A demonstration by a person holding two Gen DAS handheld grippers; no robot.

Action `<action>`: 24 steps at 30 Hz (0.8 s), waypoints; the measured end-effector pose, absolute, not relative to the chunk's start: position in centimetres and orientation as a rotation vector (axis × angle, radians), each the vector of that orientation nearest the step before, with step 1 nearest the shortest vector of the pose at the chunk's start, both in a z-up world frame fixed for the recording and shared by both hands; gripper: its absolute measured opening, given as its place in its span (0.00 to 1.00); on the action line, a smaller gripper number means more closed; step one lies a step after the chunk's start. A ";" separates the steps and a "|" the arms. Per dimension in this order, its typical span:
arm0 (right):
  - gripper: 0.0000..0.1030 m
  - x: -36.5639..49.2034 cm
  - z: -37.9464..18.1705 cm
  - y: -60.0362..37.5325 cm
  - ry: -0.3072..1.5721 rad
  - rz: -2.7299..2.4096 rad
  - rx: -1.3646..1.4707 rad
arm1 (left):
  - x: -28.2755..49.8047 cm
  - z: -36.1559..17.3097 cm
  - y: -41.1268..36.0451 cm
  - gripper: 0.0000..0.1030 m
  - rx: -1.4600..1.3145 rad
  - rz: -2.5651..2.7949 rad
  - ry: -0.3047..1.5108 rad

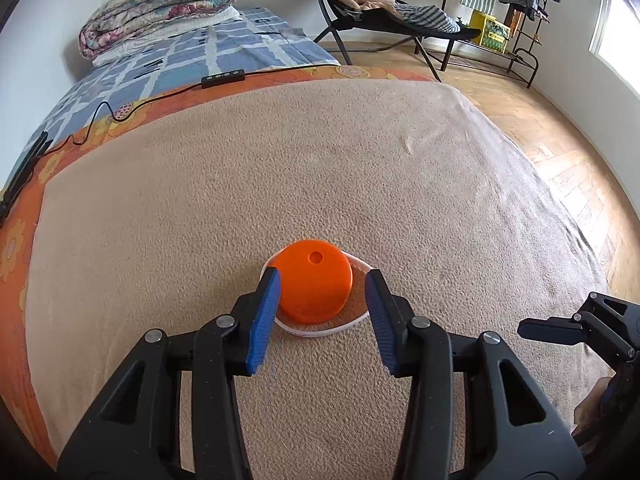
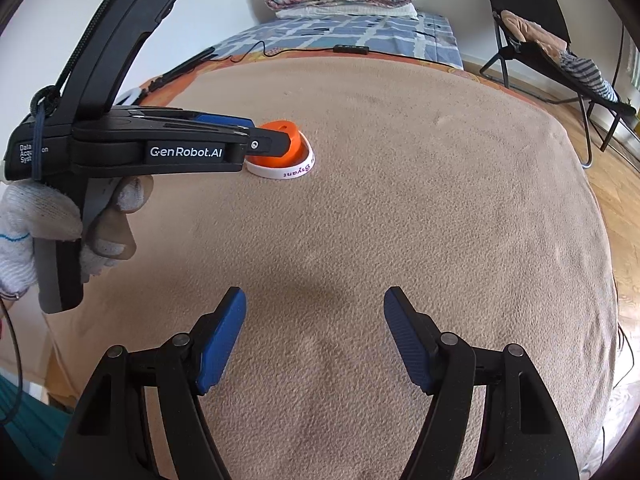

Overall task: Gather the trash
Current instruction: 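Close the left gripper on the orange-lidded cup and lift it off the saucer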

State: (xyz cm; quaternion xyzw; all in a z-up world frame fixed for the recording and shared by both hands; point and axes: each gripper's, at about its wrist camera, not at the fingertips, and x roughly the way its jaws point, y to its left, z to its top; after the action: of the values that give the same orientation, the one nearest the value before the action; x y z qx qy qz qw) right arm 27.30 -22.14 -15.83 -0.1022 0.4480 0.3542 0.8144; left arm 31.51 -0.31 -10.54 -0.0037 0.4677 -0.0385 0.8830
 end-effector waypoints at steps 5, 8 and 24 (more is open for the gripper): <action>0.69 27.7 -15.9 -21.8 0.957 0.762 -0.204 | 31.5 -10.9 -0.4 0.44 0.012 -0.062 0.977; 0.69 27.8 -15.9 -21.7 0.960 0.765 -0.200 | 31.8 -11.2 -0.6 0.44 0.031 -0.062 0.987; 0.69 28.6 -16.1 -21.5 0.970 0.753 -0.185 | 32.3 -11.5 -0.2 0.46 0.004 -0.059 0.965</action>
State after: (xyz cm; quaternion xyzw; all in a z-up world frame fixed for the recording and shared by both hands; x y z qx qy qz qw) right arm 28.58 -21.48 -16.08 -0.0867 0.4543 0.3528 0.8134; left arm 32.26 -0.24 -11.48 0.0018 0.4641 -0.0282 0.8853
